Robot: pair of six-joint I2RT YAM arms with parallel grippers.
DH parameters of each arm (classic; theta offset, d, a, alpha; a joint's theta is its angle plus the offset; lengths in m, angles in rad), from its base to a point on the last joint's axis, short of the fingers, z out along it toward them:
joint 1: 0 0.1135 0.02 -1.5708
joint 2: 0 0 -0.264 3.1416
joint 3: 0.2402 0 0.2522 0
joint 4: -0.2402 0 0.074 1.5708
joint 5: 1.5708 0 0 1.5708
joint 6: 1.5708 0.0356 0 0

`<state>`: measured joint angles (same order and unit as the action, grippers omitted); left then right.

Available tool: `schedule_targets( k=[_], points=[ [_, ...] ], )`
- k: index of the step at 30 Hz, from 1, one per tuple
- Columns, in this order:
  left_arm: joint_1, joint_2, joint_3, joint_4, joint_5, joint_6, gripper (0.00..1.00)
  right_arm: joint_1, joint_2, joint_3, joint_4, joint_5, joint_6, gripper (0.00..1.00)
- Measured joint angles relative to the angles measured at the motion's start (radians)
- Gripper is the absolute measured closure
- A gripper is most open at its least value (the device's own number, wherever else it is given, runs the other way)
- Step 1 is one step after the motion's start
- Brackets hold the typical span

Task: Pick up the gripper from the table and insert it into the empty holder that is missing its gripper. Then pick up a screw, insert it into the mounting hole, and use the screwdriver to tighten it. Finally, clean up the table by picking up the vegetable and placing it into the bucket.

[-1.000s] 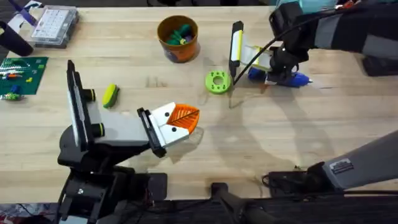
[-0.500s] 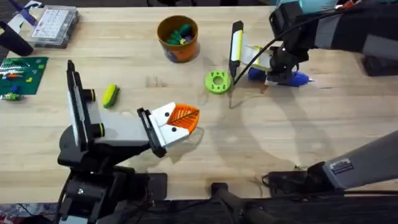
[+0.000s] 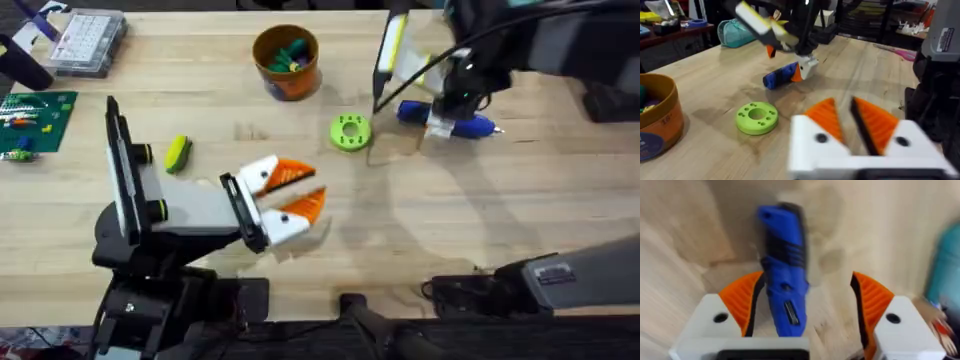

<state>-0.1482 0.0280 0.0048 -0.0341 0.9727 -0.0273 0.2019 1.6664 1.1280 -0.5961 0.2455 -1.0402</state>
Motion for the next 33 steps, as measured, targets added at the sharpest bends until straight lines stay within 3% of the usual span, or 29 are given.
schedule_targets(
  k=[3, 4, 5, 13, 20, 26, 33],
  points=[
    [0.000, 0.000, 0.000, 0.000, 0.000, 0.000, 0.187, 0.006, -0.115, 0.003, 0.000, 0.000, 0.107, 0.004],
    [0.000, 0.000, 0.000, -0.001, 0.000, -0.001, 0.062, 0.008, -0.154, 0.005, 0.000, 0.000, 0.141, 0.005],
    [0.000, 0.000, 0.000, -0.001, 0.000, -0.001, 0.027, 0.011, -0.191, 0.007, 0.000, 0.000, 0.177, 0.005],
    [0.000, 0.000, 0.000, 0.049, -0.026, -0.019, 0.014, 0.013, -0.413, 0.014, -0.004, -0.008, 0.496, 0.004],
    [0.009, 0.000, 0.025, -0.028, -0.158, -0.065, 0.015, 0.013, -0.538, 0.014, -0.061, -0.015, 0.790, 0.005],
    [0.049, 0.030, 0.237, -0.215, -0.317, -0.033, 0.015, 0.013, -0.638, 0.014, -0.140, -0.018, 0.954, 0.005],
    [0.067, 0.260, 0.573, -0.540, -0.464, 0.028, 0.015, 0.013, -0.739, 0.015, -0.278, -0.023, 1.095, 0.005]
  ],
)
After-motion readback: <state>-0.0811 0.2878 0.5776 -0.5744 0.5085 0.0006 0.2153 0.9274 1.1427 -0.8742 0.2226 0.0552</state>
